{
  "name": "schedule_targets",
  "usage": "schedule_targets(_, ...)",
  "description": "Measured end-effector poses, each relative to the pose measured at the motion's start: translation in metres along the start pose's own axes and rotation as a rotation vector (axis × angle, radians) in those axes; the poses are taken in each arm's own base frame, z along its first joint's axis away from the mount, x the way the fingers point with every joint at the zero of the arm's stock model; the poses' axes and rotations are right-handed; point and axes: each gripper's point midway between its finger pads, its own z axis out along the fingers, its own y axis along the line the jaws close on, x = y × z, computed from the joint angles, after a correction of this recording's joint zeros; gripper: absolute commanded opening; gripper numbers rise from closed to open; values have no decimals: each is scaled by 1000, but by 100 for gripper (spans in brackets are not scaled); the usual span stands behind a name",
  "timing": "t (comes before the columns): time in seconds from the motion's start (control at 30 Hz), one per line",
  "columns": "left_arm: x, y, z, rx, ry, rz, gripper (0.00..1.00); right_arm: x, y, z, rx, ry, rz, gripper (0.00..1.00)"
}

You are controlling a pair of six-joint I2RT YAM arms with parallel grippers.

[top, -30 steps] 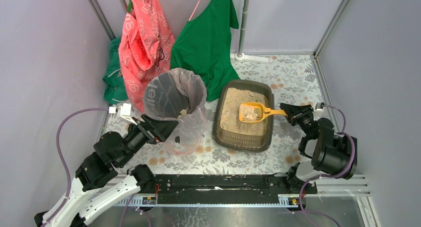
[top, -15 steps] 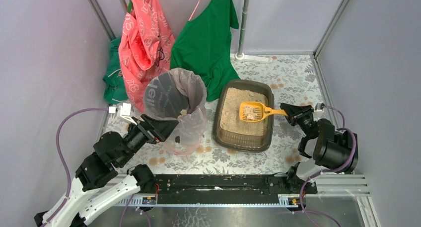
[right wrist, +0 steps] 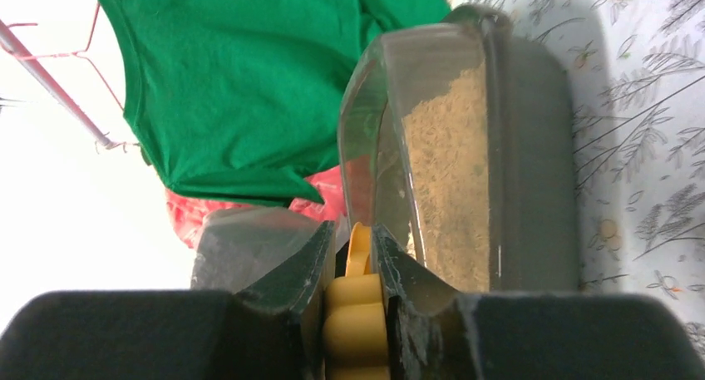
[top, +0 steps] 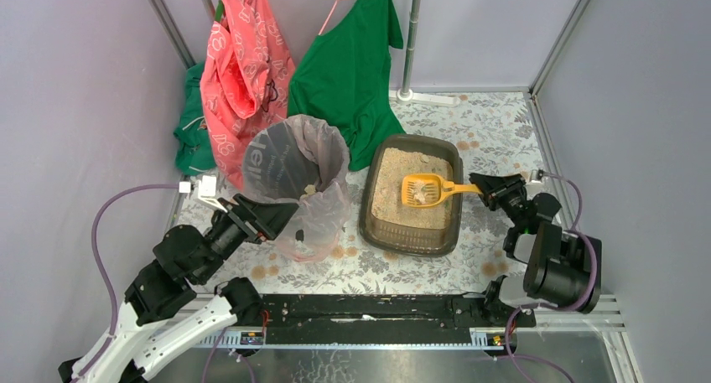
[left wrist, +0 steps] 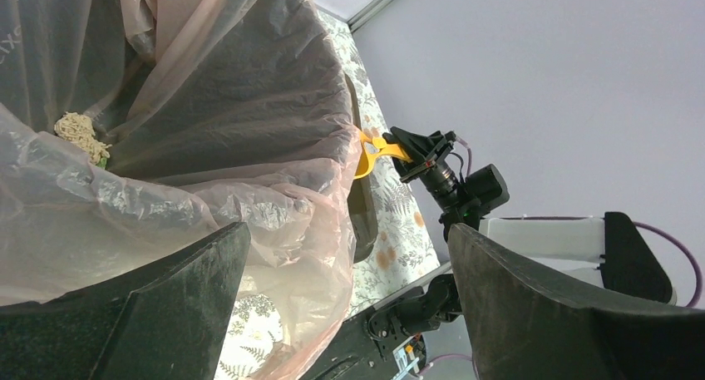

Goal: Clean the litter box

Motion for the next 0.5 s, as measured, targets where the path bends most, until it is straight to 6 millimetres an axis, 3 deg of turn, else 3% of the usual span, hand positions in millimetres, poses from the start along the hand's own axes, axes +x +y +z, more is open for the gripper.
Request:
schedule_targets(0.23, -6, -2, -7, 19, -28, -9, 97, -9, 6, -1, 30, -12, -80, 0)
schedule_targets(0.5, -6, -1, -7, 17, -29, -7, 97, -15, -8, -4, 96, -43, -71, 0)
